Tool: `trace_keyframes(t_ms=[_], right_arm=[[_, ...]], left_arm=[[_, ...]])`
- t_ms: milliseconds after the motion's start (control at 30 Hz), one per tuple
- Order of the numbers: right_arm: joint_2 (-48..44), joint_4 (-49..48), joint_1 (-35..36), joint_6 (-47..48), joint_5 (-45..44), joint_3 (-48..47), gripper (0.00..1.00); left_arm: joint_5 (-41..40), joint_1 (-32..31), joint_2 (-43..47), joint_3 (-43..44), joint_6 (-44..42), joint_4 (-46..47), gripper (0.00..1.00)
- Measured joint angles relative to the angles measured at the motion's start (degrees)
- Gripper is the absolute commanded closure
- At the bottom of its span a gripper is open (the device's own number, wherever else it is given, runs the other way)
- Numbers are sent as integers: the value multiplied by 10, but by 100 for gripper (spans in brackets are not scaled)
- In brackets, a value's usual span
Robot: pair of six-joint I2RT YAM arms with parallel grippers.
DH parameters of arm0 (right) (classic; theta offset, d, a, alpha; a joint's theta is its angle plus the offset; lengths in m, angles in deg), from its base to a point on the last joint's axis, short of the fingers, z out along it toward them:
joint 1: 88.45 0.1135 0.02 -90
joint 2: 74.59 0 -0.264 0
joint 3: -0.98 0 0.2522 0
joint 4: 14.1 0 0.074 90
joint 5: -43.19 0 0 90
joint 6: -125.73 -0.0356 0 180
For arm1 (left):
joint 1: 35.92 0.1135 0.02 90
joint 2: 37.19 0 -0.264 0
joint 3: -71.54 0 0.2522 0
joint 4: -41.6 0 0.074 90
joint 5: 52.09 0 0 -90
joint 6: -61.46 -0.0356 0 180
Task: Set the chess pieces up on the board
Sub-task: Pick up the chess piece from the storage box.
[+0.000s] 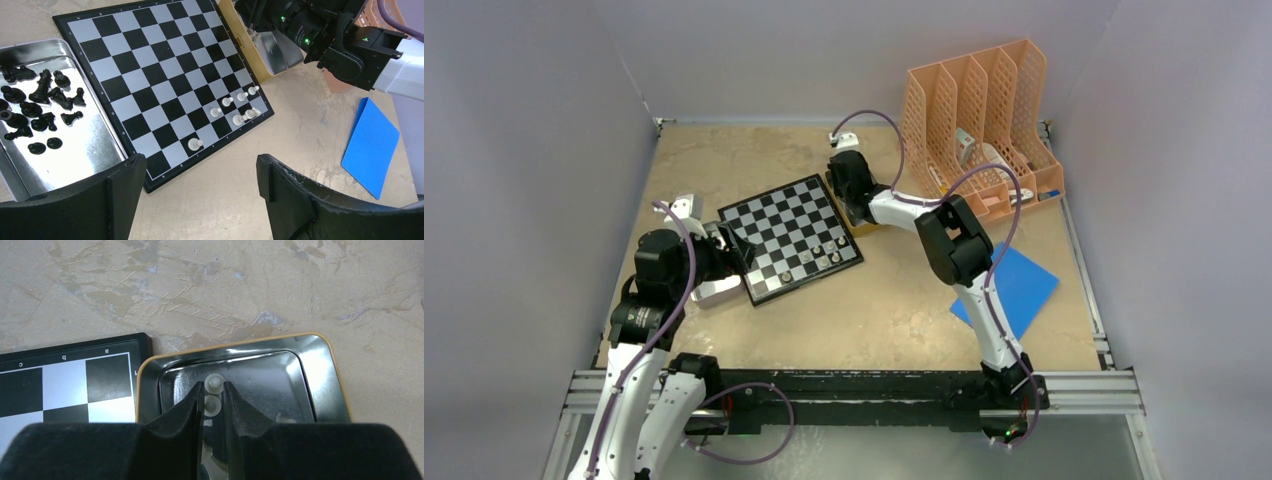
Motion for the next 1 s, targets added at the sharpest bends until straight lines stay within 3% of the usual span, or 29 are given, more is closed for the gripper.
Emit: trace_keyframes(t_ms=[1000], right_arm=[[-4, 22, -1, 2, -6, -4, 92]], left_arm=[[0, 0, 0, 0, 0, 0, 19]])
